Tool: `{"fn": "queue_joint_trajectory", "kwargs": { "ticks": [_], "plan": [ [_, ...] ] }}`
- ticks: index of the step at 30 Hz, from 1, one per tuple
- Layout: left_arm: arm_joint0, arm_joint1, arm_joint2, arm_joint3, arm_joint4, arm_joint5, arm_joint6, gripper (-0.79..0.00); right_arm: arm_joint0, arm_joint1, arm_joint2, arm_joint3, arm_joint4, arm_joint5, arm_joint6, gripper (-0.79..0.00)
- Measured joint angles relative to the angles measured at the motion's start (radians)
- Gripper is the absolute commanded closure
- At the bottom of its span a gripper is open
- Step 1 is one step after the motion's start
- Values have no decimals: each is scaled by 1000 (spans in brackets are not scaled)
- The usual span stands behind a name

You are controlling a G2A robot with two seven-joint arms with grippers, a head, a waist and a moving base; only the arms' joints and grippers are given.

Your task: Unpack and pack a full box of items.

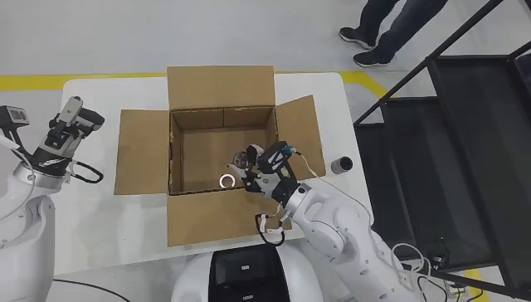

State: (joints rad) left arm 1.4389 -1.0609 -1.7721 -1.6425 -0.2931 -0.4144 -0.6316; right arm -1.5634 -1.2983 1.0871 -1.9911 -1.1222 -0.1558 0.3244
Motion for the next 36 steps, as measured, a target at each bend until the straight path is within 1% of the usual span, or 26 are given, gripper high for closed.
{"fn": "queue_joint_trajectory", "kwargs": {
  "ticks": [8,9,10,12,14,15,18,20,21,22,23,27,32,36],
  "plan": [
    [0,0,0,0,0,0,0,-785,59,-11,-54,26,-40,66,9,0],
    [0,0,0,0,0,0,0,-785,65,-13,-60,32,-47,80,13,-9],
    [0,0,0,0,0,0,0,-785,70,-14,-64,37,-52,91,13,-80],
    [0,0,0,0,0,0,0,-785,79,-18,-71,51,-55,123,14,-105],
    [0,0,0,0,0,0,0,-785,90,-21,-74,68,-65,159,18,-58],
    [0,0,0,0,0,0,0,-785,99,-23,-76,84,-77,187,20,0],
    [0,0,0,0,0,0,0,-785,124,-31,-87,128,-100,256,22,0],
    [0,0,0,0,0,0,0,-785,138,-36,-96,153,-108,284,27,0],
    [0,0,0,0,0,0,0,-785,145,-38,-101,168,-111,298,31,-15],
    [0,0,0,0,0,0,0,-785,150,-40,-105,179,-115,308,32,-49],
    [0,0,0,0,0,0,0,-785,155,-42,-109,189,-119,317,32,0],
    [0,0,0,0,0,0,0,-785,183,-52,-129,246,-128,348,34,0],
    [0,0,0,0,0,0,0,-785,245,-66,-163,322,-148,350,55,0],
    [0,0,0,0,0,0,0,-785,295,-72,-185,365,-179,312,122,0]
  ]
}}
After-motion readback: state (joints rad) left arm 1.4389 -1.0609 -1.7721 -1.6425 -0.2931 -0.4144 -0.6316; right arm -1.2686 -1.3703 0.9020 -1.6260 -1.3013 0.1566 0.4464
